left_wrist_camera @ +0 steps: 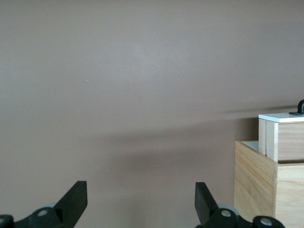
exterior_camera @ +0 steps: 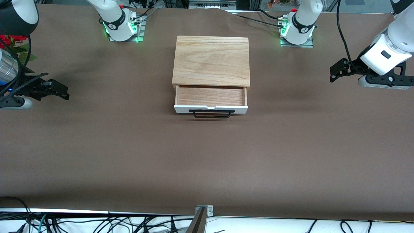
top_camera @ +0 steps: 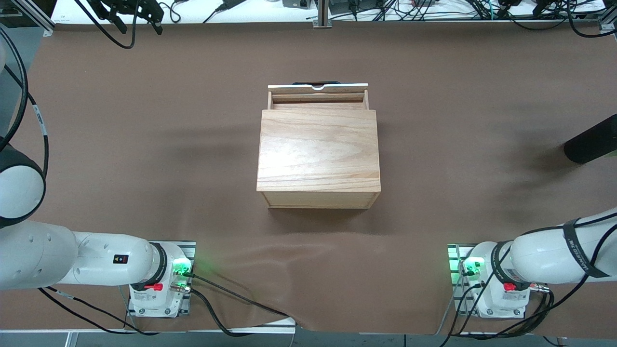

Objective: Close drawer with both arms simultaneously

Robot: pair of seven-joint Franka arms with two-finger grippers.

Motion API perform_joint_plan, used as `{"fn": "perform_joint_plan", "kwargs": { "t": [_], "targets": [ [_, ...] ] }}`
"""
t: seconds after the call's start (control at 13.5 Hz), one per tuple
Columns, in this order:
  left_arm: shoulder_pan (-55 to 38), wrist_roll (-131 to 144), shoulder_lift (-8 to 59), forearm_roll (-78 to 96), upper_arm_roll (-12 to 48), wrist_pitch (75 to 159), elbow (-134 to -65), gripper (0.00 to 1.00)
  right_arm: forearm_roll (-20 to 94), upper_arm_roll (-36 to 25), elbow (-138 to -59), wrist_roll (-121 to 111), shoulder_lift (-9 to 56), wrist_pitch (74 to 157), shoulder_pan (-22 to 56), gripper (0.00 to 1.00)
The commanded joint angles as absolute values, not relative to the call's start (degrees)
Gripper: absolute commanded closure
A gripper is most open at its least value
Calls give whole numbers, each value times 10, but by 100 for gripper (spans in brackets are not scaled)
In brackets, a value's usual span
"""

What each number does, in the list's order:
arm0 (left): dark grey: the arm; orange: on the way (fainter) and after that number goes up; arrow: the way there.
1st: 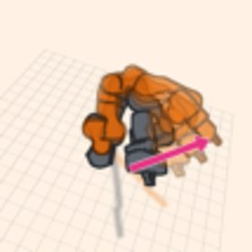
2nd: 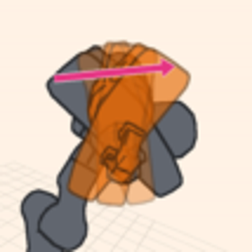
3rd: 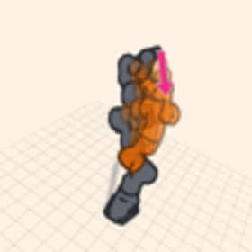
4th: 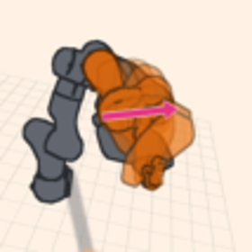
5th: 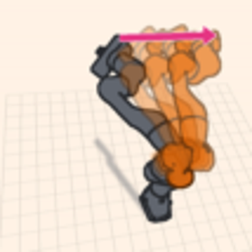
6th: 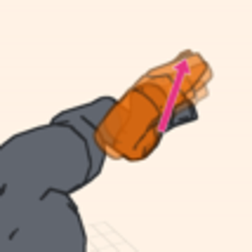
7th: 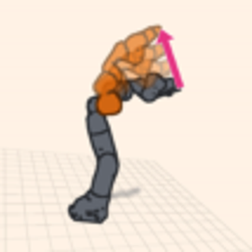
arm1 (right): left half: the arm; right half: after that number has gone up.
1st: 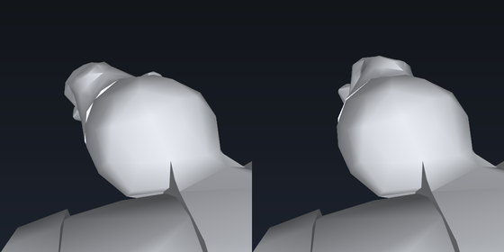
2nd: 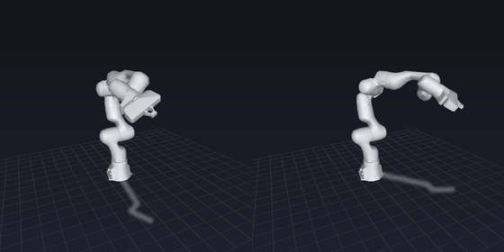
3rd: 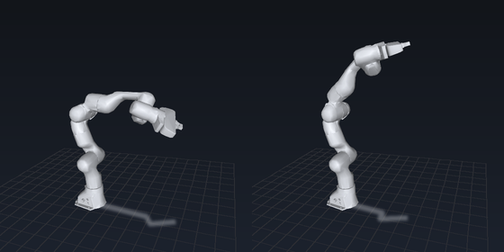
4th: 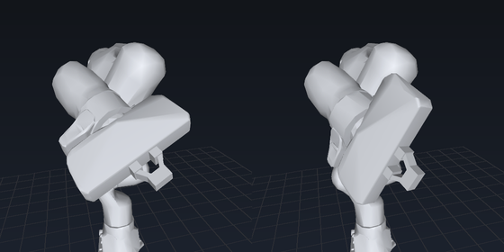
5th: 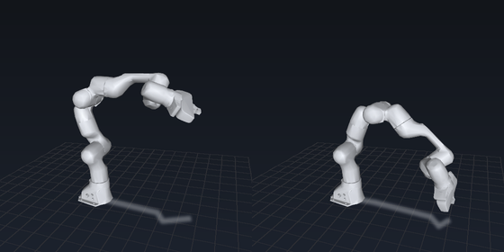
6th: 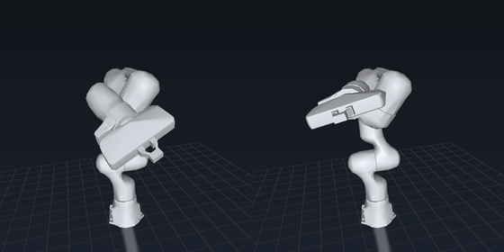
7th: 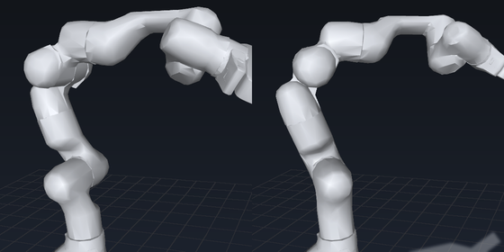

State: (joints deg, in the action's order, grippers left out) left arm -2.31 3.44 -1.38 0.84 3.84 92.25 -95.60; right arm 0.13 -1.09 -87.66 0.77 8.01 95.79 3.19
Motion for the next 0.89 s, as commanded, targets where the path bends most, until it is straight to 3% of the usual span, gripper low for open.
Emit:
{"fn": "perform_joint_plan", "kwargs": {
  "t": [0.0, 0.37, 0.52, 0.81],
  "targets": [
    [-17, 37, -11, 18, 44, 915, -948, 0, 11, -11, -859, 8, 89, 954, 27, 0],
    [-19, 36, 18, 92, 44, 915, -948, 0, 38, -10, -853, 7, 105, 983, 29, 0],
    [-26, 36, 52, 108, 47, 923, -947, 0, 65, -8, -854, 7, 119, 1013, 33, 0],
    [-48, 37, 153, 167, 47, 950, -875, 0, 95, -6, -854, 8, 183, 1088, 80, 0]
  ]
}}
